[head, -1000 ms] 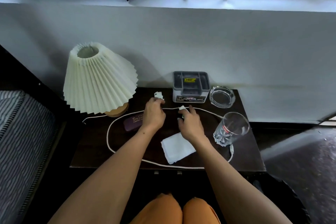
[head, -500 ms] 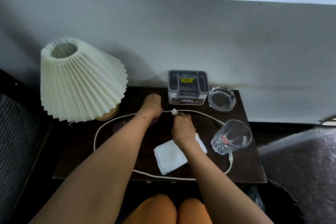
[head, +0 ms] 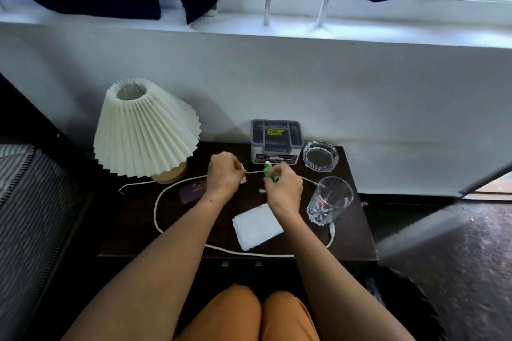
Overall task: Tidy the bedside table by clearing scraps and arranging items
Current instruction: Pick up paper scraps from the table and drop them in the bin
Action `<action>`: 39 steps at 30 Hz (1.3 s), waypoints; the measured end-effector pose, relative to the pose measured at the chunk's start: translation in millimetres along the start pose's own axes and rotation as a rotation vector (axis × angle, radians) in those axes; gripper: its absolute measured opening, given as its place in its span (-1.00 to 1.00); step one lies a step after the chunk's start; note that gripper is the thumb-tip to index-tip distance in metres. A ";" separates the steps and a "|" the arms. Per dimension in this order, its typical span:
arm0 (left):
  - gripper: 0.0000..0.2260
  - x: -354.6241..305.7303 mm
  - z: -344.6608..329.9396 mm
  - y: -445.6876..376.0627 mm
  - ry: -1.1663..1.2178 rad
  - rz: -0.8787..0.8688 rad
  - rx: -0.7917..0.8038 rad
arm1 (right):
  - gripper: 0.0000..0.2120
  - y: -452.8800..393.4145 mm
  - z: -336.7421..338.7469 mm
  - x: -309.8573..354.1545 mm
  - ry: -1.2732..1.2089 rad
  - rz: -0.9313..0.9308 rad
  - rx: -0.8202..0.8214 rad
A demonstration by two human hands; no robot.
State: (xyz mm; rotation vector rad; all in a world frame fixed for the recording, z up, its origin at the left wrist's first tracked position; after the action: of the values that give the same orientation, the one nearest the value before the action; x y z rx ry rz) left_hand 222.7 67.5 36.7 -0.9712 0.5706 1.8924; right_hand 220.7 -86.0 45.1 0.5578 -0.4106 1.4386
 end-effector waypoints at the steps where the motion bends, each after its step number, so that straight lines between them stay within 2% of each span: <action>1: -0.92 -6.2 3.2 11.0 0.040 -0.015 -0.018 | -0.83 6.3 5.5 0.1 -0.014 0.001 -0.016; 4: -0.95 -19.4 6.3 43.0 0.253 0.034 -0.074 | -0.67 24.1 16.0 -3.4 -0.054 0.010 -0.042; 9: -0.88 -27.6 -16.0 87.9 0.837 0.378 -0.039 | -0.74 48.5 25.0 -25.2 -0.180 -0.053 0.007; 14: -0.83 -33.3 -49.6 126.1 1.039 0.532 0.043 | -0.77 70.4 38.6 -65.1 -0.379 -0.242 0.034; 22: -0.82 -50.4 -107.6 194.9 0.830 0.650 0.265 | -0.84 106.4 57.9 -155.1 -0.619 -0.480 0.015; 24: -0.81 -52.3 -124.4 212.3 0.863 0.688 0.278 | -0.79 116.2 66.0 -179.6 -0.640 -0.529 -0.040; 27: -0.78 -51.3 -150.0 237.3 0.909 0.716 0.239 | -0.70 134.0 82.6 -219.8 -0.587 -0.634 -0.123; 29: -0.79 -50.0 -168.7 256.1 0.862 0.719 0.244 | -0.74 144.8 90.7 -250.6 -0.495 -0.646 -0.153; 33: -0.91 -39.6 -213.8 283.4 0.711 0.693 0.358 | -0.85 159.2 94.2 -301.0 -0.387 -0.672 -0.128; 36: -0.82 -41.8 -232.8 304.9 0.613 0.689 0.396 | -0.89 165.4 89.0 -337.4 -0.359 -0.761 -0.139; 39: -0.82 -38.7 -242.3 321.8 0.565 0.733 0.369 | -0.84 172.1 80.1 -367.9 -0.338 -0.850 -0.160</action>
State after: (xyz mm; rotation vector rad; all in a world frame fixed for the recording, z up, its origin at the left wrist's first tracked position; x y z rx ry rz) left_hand 47.2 -280.0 -73.9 -1.1355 1.7363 1.9834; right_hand 18.6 -423.3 -84.4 0.7311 -0.4712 0.4920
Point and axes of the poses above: each hand's wrist, its own y-axis away from the middle knuckle, its own z-axis out of the back of the hand, x = y × z, the point moved 5 cm from there along -y, towards the middle knuckle, and after that the axes turned 15 degrees about y, right-handed, at the moved point
